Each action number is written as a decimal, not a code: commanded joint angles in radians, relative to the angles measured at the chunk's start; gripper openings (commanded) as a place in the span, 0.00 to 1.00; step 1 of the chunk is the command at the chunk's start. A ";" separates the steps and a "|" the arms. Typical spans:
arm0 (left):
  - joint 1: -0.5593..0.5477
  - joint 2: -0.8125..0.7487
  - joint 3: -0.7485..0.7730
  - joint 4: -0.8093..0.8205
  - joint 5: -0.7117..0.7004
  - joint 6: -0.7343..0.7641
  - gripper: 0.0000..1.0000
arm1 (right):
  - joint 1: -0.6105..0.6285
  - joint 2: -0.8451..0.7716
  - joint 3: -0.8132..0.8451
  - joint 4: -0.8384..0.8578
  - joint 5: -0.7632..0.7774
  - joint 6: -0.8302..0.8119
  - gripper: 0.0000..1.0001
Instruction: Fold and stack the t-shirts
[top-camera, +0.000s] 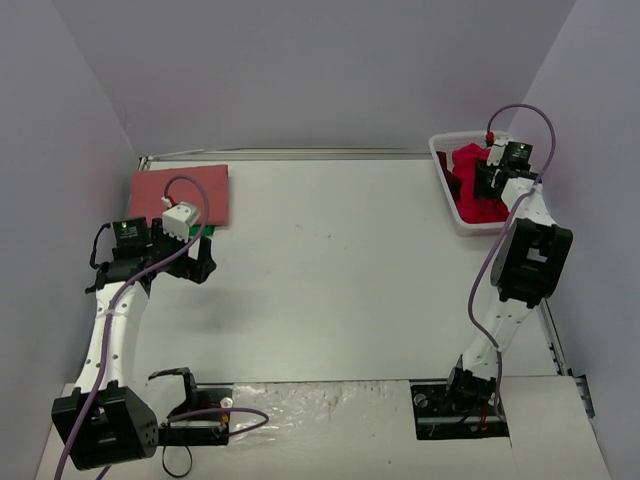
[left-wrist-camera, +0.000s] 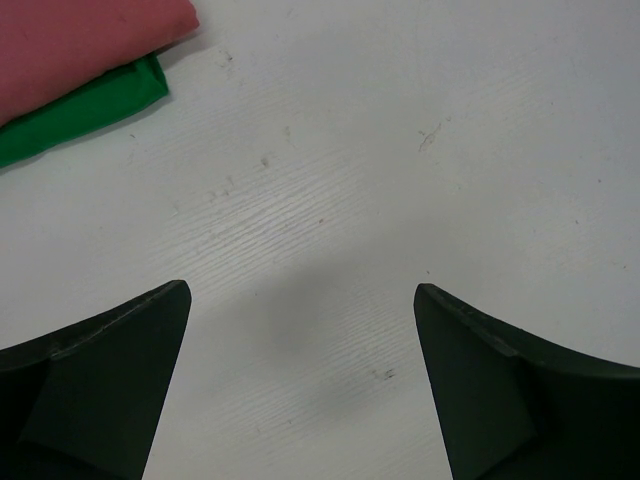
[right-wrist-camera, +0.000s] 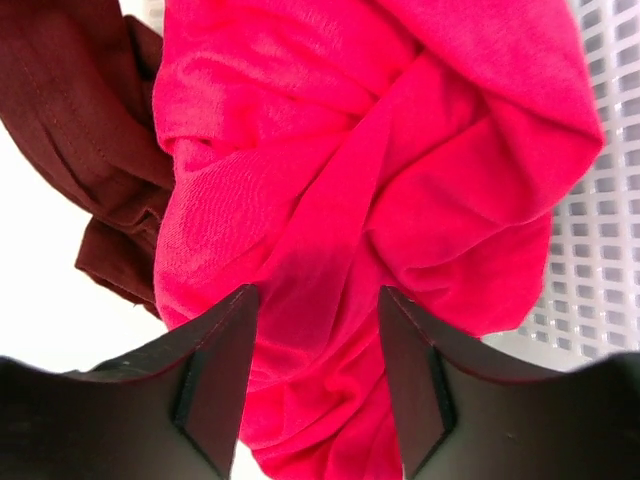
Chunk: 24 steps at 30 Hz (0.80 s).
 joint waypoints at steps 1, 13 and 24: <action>0.009 -0.011 0.031 -0.004 0.012 0.023 0.94 | 0.006 -0.047 -0.015 -0.012 -0.007 -0.019 0.41; 0.012 -0.014 0.030 -0.006 0.014 0.026 0.94 | 0.007 -0.054 -0.010 -0.004 0.000 -0.020 0.00; 0.020 -0.020 0.030 -0.006 0.022 0.024 0.94 | 0.015 -0.225 -0.047 0.016 -0.046 0.001 0.00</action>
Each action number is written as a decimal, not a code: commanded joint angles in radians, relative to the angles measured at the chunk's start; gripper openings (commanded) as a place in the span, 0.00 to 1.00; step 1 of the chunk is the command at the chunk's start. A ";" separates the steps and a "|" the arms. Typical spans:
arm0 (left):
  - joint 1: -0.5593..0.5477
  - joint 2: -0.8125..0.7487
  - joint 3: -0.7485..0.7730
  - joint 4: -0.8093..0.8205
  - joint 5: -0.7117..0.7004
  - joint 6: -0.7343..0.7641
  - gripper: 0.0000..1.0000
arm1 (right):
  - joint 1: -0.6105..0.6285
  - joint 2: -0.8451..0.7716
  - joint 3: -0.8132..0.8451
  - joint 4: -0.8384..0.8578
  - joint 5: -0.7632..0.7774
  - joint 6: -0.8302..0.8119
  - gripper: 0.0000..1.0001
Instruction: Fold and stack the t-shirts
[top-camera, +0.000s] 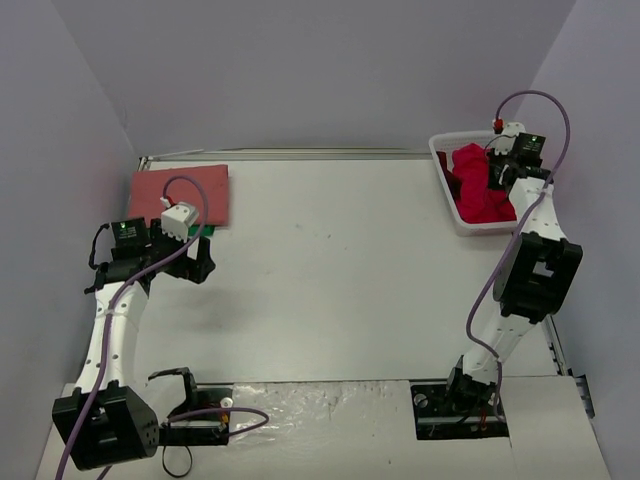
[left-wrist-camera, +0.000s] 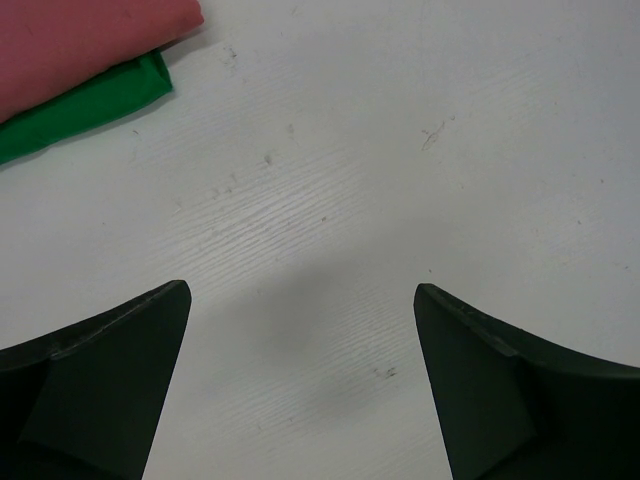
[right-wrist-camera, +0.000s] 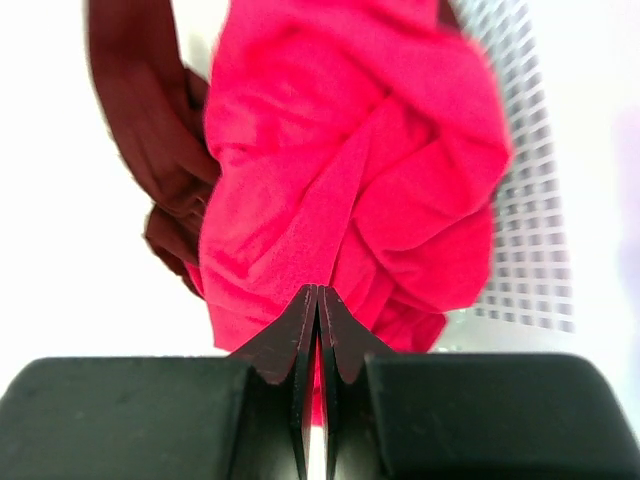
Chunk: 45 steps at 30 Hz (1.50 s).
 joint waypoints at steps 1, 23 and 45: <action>0.011 -0.021 0.028 -0.003 0.023 0.024 0.94 | 0.014 -0.097 -0.002 0.021 -0.024 0.013 0.00; 0.013 0.008 0.018 0.005 0.015 0.036 0.94 | 0.132 0.173 0.083 0.266 0.351 -0.071 0.90; 0.013 0.046 0.018 -0.001 0.017 0.043 0.94 | 0.104 0.348 0.226 0.159 0.329 -0.083 0.21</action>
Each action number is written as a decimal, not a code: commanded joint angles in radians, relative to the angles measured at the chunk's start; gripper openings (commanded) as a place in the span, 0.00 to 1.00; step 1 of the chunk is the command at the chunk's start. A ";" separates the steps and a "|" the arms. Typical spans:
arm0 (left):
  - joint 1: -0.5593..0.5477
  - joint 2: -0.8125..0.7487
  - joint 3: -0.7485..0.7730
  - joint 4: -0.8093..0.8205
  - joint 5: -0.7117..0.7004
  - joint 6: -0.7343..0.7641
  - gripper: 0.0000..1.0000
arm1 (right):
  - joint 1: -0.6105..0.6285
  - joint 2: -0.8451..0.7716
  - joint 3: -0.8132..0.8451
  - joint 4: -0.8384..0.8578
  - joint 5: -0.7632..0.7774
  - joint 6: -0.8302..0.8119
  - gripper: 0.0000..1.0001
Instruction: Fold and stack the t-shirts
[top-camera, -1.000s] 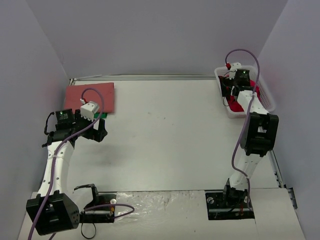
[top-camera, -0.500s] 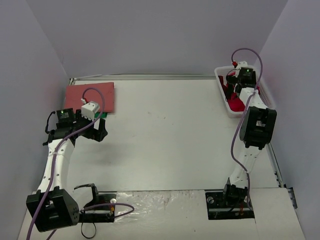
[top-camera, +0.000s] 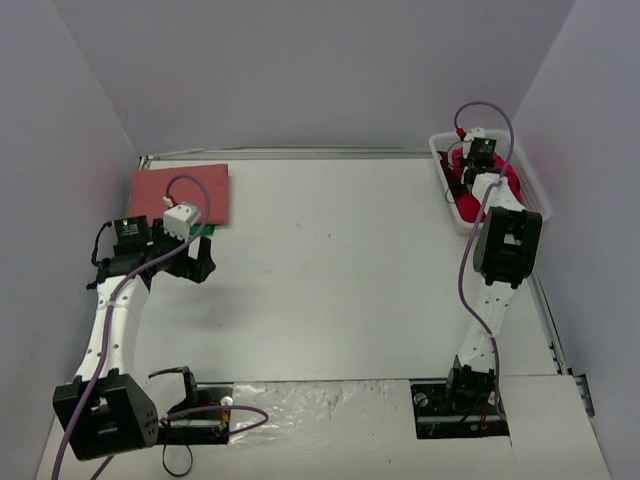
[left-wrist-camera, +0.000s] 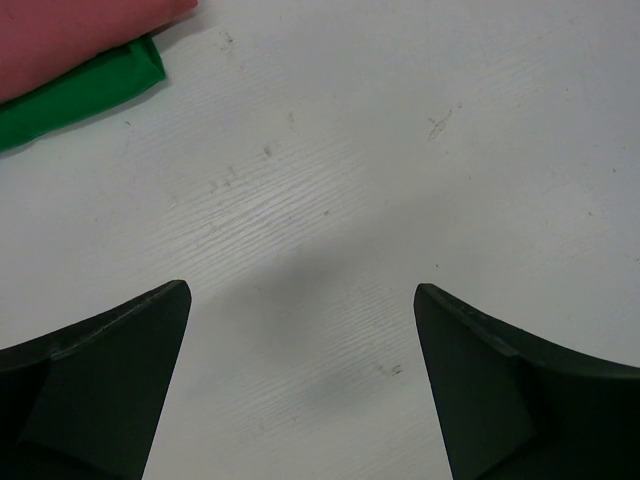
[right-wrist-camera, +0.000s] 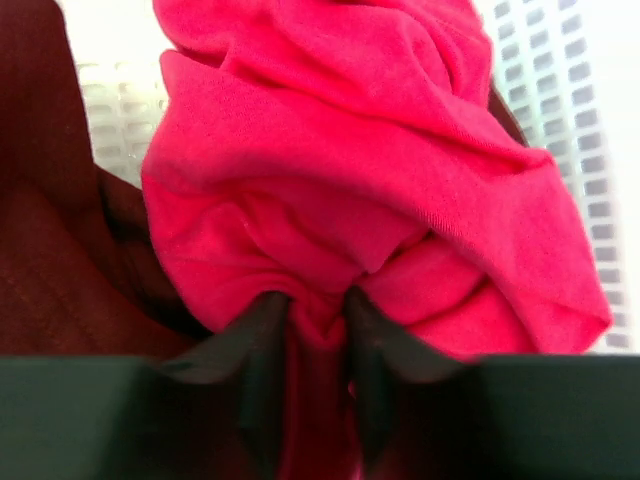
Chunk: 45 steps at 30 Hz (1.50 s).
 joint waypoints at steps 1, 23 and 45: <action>0.008 0.004 0.016 -0.003 0.015 0.021 0.94 | -0.016 0.005 0.032 -0.042 0.005 0.004 0.06; 0.017 -0.031 0.019 -0.009 0.048 0.012 0.94 | 0.086 -0.409 -0.236 -0.042 0.050 0.140 0.00; 0.017 -0.057 0.022 -0.009 0.051 0.003 0.94 | 0.398 -0.676 0.207 -0.292 0.051 0.073 0.00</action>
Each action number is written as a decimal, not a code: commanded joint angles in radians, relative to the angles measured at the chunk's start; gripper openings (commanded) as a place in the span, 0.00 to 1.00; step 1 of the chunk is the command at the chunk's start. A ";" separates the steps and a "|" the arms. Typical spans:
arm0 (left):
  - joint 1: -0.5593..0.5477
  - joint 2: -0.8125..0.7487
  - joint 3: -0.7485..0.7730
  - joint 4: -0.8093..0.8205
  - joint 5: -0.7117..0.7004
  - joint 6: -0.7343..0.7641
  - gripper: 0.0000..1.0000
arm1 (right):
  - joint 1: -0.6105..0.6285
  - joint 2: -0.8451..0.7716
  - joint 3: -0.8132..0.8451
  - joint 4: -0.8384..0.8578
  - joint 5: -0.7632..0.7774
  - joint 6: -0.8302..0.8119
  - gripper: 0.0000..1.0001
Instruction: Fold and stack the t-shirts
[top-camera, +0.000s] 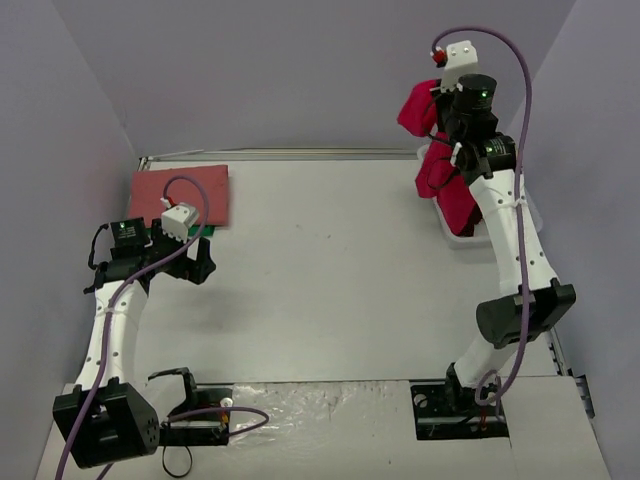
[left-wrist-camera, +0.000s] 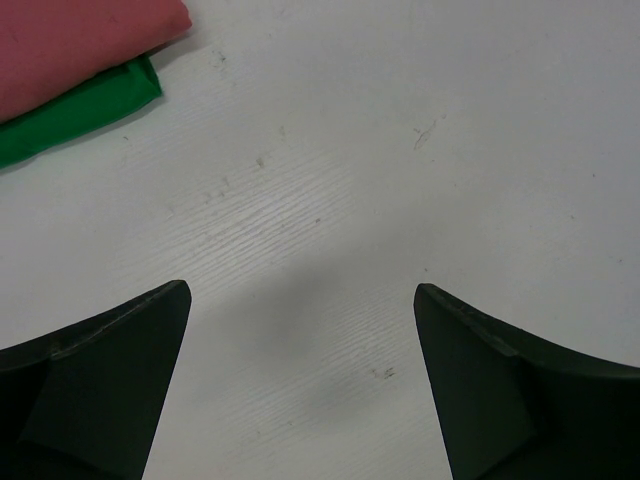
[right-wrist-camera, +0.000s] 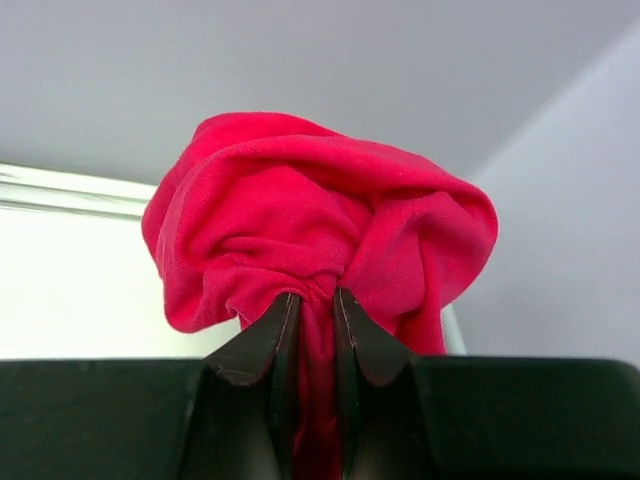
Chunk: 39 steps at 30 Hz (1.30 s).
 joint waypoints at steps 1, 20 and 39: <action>0.010 -0.029 0.022 -0.005 0.011 0.001 0.94 | 0.121 -0.113 0.118 -0.042 -0.056 -0.006 0.00; 0.014 -0.021 0.033 -0.025 0.021 -0.003 0.94 | 0.096 -0.028 -0.468 -0.093 -0.308 -0.065 0.69; 0.020 -0.018 0.024 -0.017 0.018 0.003 0.94 | -0.044 0.347 -0.247 -0.082 -0.248 -0.047 0.36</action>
